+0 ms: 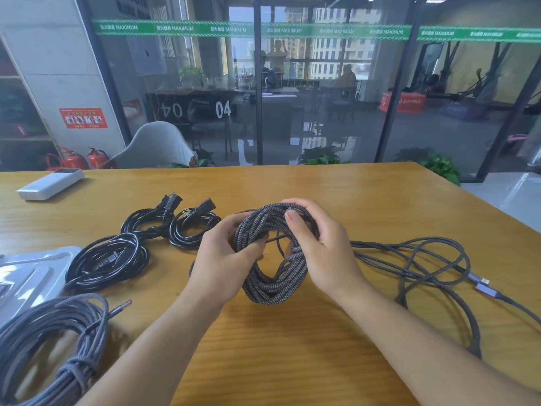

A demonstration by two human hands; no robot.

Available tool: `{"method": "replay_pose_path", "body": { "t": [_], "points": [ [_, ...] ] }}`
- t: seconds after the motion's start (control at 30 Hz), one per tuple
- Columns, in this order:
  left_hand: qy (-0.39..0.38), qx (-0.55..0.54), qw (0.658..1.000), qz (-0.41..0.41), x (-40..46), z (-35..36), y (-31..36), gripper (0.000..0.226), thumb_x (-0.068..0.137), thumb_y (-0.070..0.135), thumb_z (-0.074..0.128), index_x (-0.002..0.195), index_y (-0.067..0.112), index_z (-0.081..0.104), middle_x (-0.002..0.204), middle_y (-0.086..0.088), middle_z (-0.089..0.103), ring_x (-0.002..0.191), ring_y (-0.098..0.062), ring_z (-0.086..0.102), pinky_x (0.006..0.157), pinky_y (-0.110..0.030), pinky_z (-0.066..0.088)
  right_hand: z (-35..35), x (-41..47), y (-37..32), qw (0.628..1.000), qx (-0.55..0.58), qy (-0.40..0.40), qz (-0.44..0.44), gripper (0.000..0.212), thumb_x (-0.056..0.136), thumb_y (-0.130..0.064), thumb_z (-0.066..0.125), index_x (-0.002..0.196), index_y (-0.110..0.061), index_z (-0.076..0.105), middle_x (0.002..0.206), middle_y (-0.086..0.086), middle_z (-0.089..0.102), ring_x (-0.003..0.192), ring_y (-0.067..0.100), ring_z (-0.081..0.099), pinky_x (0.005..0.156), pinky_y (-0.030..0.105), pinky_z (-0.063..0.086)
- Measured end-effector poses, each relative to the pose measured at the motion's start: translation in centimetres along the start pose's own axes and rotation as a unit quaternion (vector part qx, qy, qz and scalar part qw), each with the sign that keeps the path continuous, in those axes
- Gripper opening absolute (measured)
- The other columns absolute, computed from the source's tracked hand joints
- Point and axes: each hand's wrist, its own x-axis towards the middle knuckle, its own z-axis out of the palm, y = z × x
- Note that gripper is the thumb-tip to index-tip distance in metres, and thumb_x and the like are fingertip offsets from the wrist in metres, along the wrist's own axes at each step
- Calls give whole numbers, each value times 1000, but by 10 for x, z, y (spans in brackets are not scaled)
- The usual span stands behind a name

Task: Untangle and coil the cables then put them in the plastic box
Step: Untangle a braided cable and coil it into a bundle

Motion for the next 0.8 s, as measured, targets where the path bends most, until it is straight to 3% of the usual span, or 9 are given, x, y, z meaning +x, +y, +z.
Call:
{"method": "replay_pose_path", "body": {
  "t": [0.17,0.27,0.4,0.47,0.63,0.73,0.8],
  "points": [
    [55,-34,998,-8,-1,7,-2,36,96,14,74,130,21,65,107,6,76,84,-17,77,67,-19,58,6,-1,-2,1000,19,3,9,23,106,-45,54,123,-34,66,94,8,72,83,33,68,75,55,57],
    [70,-21,997,-1,-1,7,-3,42,95,10,74,133,22,61,110,2,75,83,-16,75,63,-18,57,9,-3,0,1000,20,-5,20,22,106,-47,54,123,-36,65,95,15,72,83,38,67,73,56,56],
    [54,13,998,-11,2,3,-2,41,94,9,75,128,25,60,99,3,76,63,-12,67,56,-19,53,9,-4,1,1000,12,-8,22,23,105,-50,54,123,-39,64,96,20,71,85,44,66,76,58,55],
    [51,20,998,-14,4,2,-1,40,93,8,76,125,27,60,96,4,77,61,-14,68,58,-22,56,9,-3,1,1000,21,-2,21,22,105,-50,56,122,-40,65,94,17,72,77,43,67,69,59,56],
    [34,39,999,-17,6,4,0,39,92,9,77,122,25,58,94,3,77,70,-19,74,70,-36,64,7,-4,-3,999,-5,44,-5,22,105,-41,60,119,-28,70,86,-7,74,73,16,71,70,48,59],
    [3,28,999,-46,6,4,-2,43,90,11,80,125,23,58,94,3,79,78,-21,76,82,-50,63,5,-3,-2,999,-2,51,2,20,104,-41,61,117,-28,71,83,-6,75,68,16,72,69,49,59],
    [-22,8,998,-64,6,1,-1,47,88,10,81,127,23,59,96,2,80,89,-23,76,87,-48,62,4,-1,1,999,-2,51,8,22,104,-42,61,117,-28,71,91,-9,76,78,14,74,74,47,61]
  ]
}}
